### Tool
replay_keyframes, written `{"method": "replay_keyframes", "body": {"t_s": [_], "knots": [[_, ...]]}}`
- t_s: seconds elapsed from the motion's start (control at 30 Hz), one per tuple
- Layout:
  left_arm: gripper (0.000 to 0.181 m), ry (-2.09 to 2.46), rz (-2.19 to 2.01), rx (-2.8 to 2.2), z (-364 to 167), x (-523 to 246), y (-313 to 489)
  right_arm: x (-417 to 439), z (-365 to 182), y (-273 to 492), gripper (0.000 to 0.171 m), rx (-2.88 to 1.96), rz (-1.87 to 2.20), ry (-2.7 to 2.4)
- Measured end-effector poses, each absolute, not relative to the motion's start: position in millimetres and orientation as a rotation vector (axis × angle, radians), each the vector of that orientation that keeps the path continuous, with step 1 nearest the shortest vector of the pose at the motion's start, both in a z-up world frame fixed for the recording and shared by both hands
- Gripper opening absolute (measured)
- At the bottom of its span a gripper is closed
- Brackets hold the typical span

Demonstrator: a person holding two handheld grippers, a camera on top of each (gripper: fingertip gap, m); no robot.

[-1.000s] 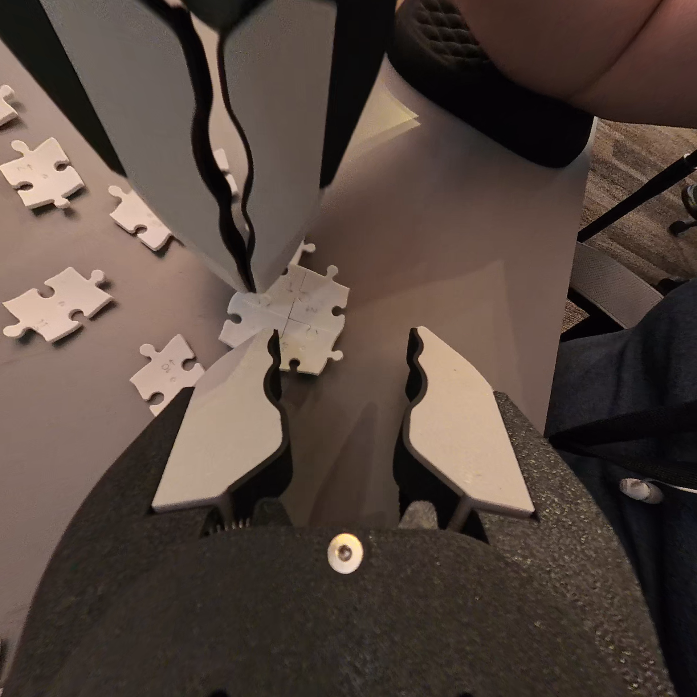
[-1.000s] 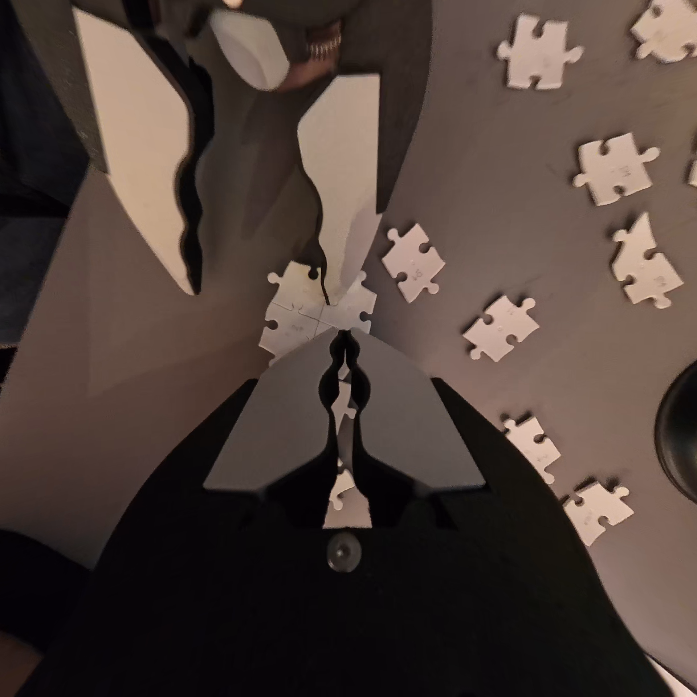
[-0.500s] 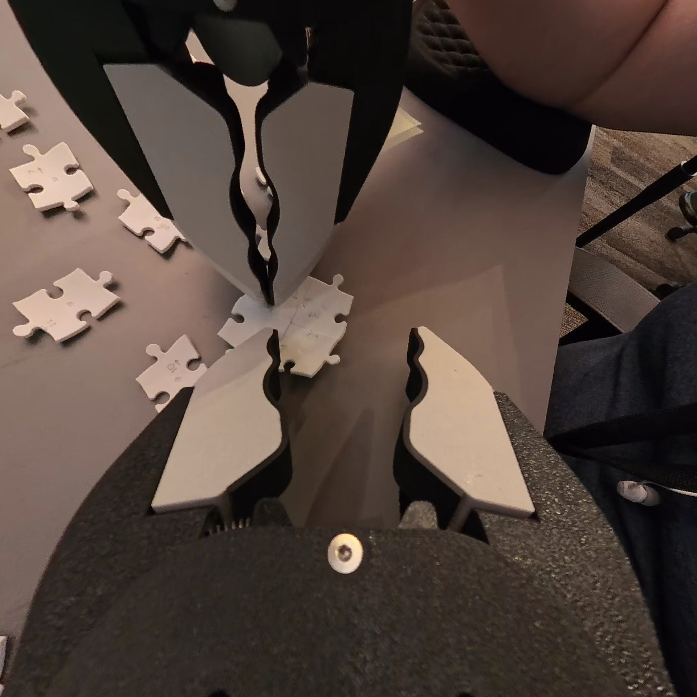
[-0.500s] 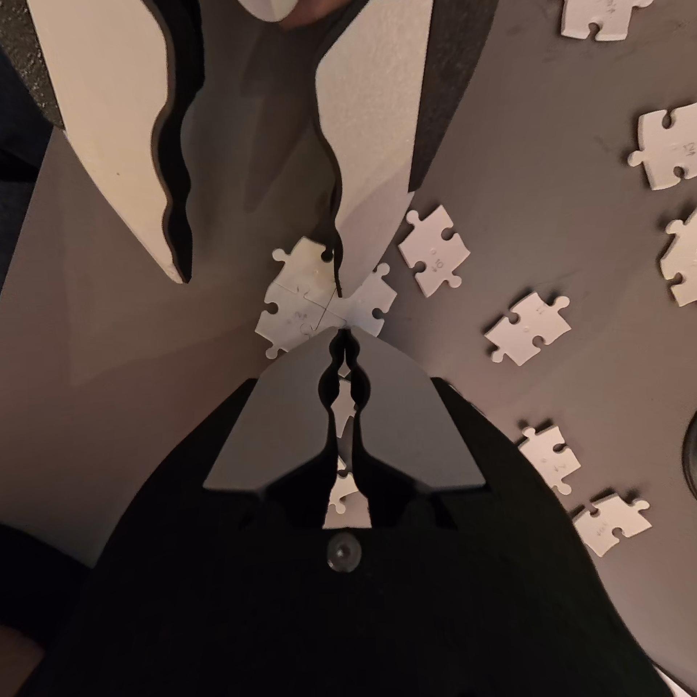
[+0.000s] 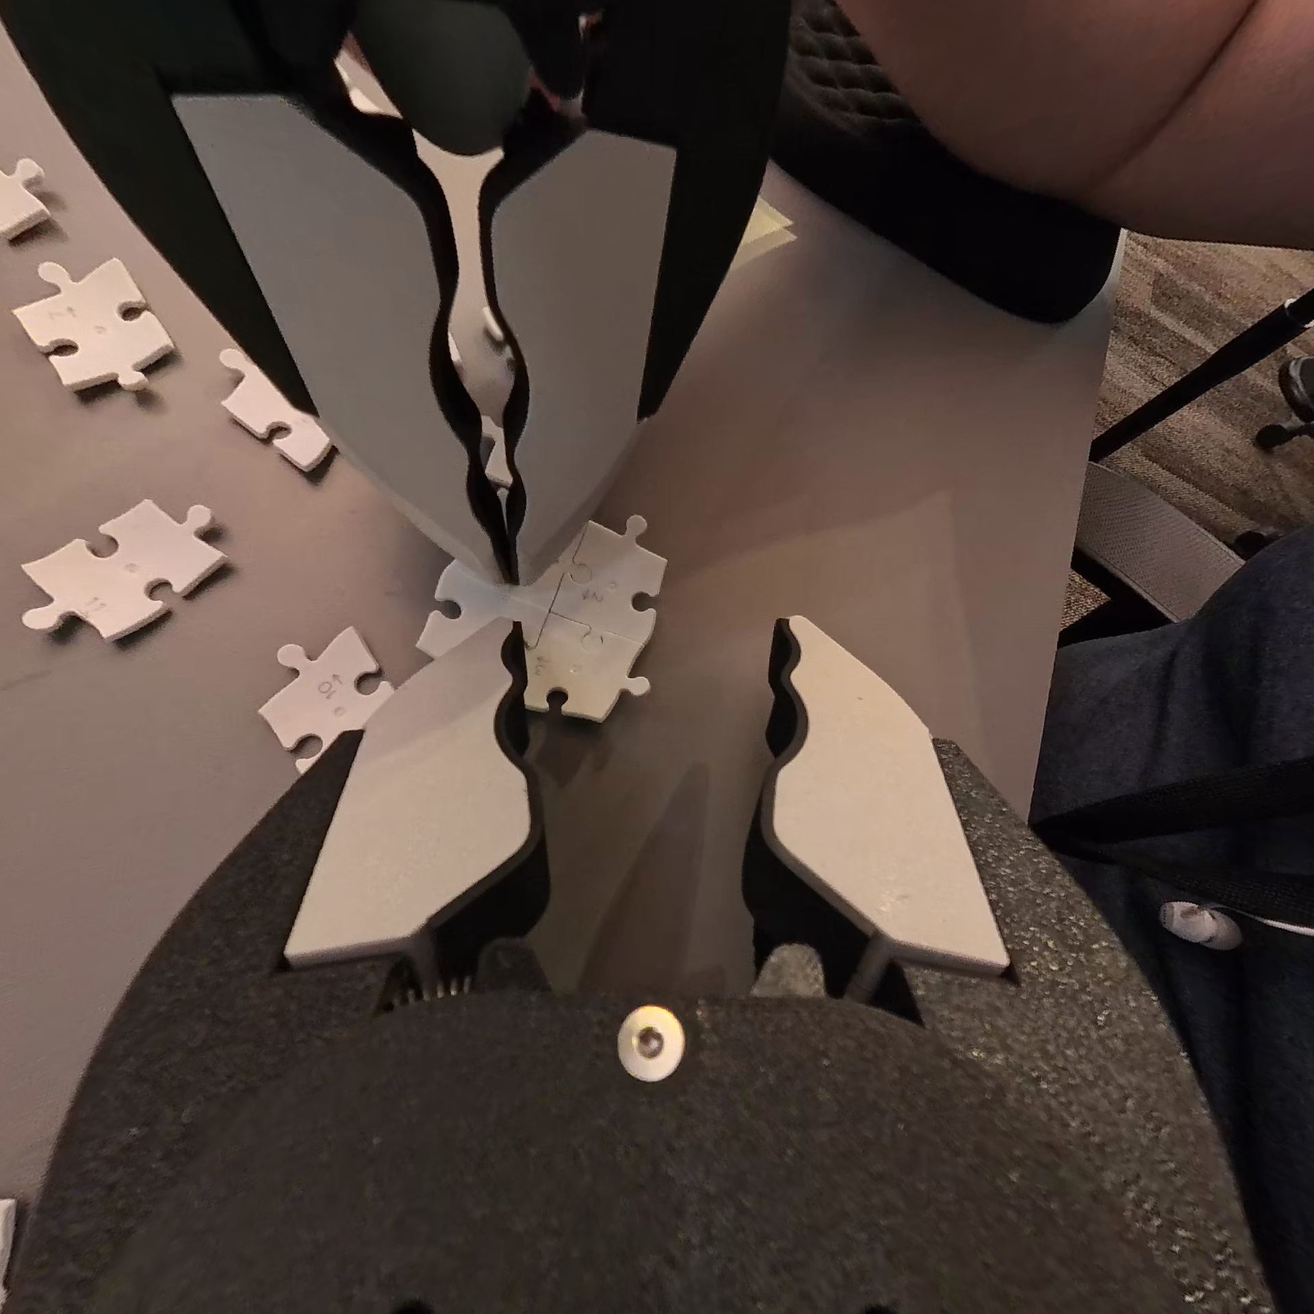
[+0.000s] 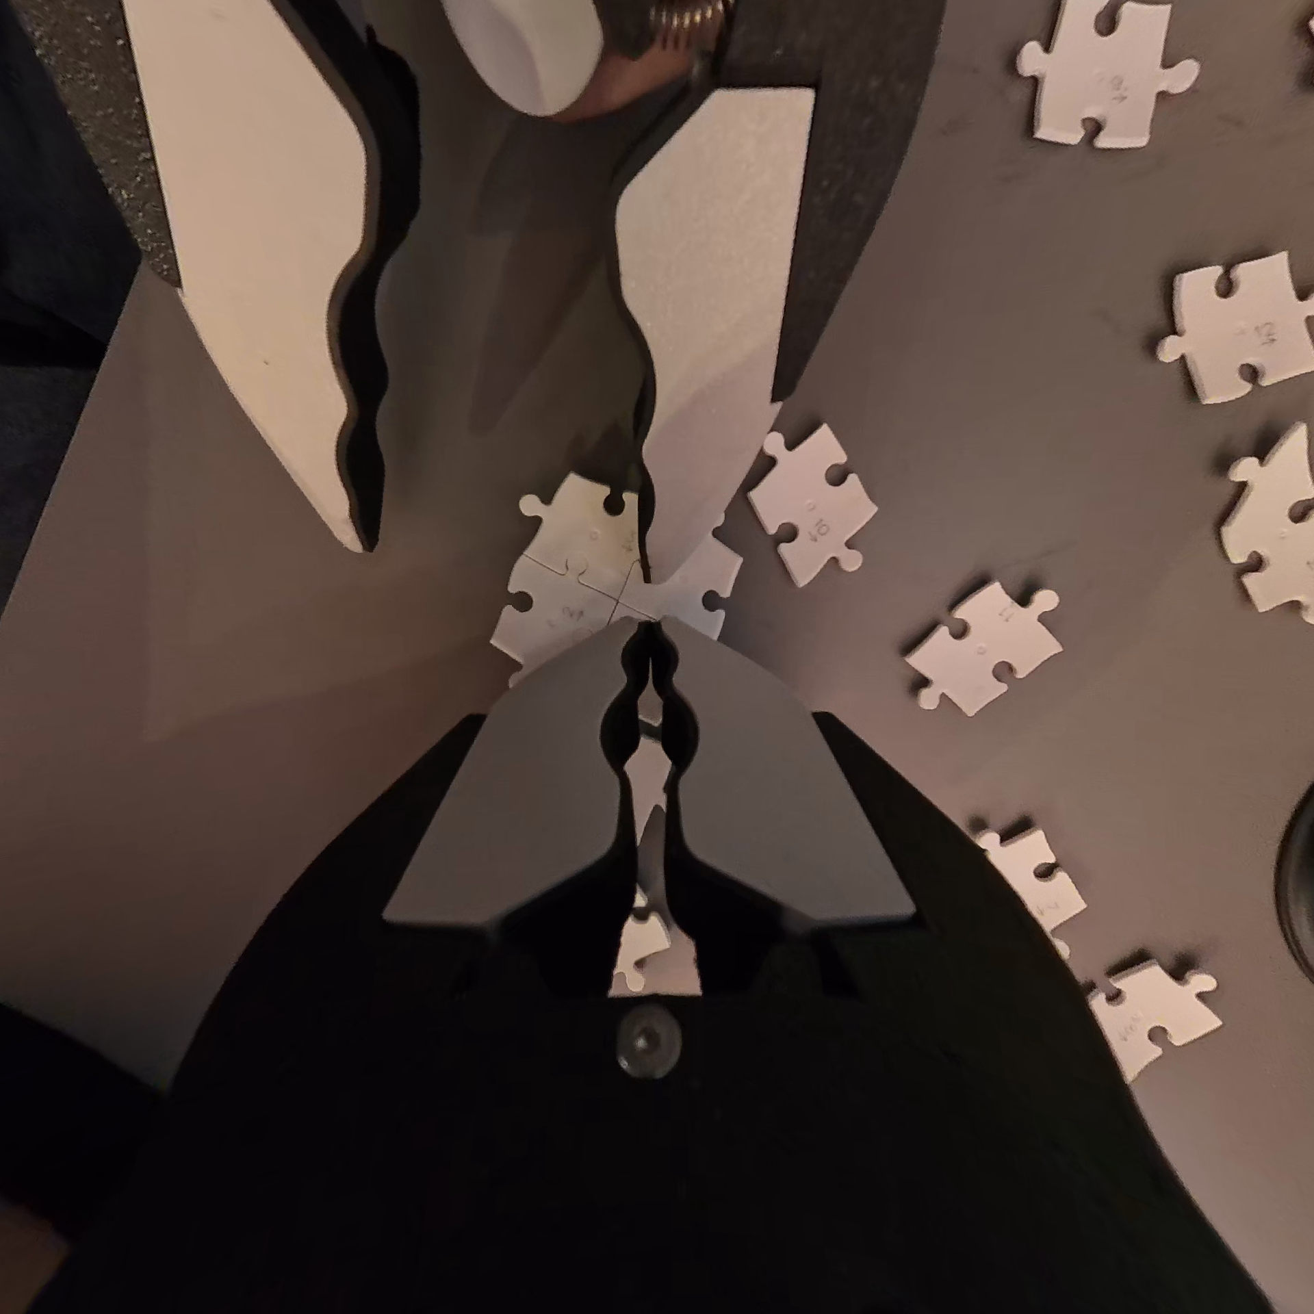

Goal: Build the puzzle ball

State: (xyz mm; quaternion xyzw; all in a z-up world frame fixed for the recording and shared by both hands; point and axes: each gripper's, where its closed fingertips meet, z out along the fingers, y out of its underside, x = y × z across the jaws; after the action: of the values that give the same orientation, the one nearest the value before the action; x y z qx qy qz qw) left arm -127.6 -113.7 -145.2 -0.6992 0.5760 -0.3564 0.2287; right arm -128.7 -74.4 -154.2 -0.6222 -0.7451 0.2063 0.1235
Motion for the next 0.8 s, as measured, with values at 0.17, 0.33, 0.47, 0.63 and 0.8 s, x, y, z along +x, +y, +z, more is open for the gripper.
{"method": "replay_keyframes", "body": {"t_s": [0.17,0.33,0.47,0.63,0.8], "knots": [[0.066,1.584,-0.984,-1.924,-145.0,-127.5,-113.6,-127.5,-156.6,-74.0,0.001,-1.834,0.596,-2.174],[0.065,1.581,-0.988,-1.922,-144.3,-127.3,-113.4,-127.4,-156.9,-73.7,0.001,-1.857,0.631,-2.153],[0.065,1.583,-0.985,-1.923,-144.5,-127.1,-113.3,-127.2,-157.1,-73.8,0.002,-1.867,0.67,-2.136],[0.065,1.581,-0.985,-1.924,-144.6,-126.8,-113.1,-127.1,-157.3,-73.8,0.002,-1.859,0.697,-2.125],[0.065,1.574,-0.99,-1.927,-144.6,-126.8,-112.9,-126.8,-157.6,-73.8,0.002,-1.885,0.7,-2.114]]}}
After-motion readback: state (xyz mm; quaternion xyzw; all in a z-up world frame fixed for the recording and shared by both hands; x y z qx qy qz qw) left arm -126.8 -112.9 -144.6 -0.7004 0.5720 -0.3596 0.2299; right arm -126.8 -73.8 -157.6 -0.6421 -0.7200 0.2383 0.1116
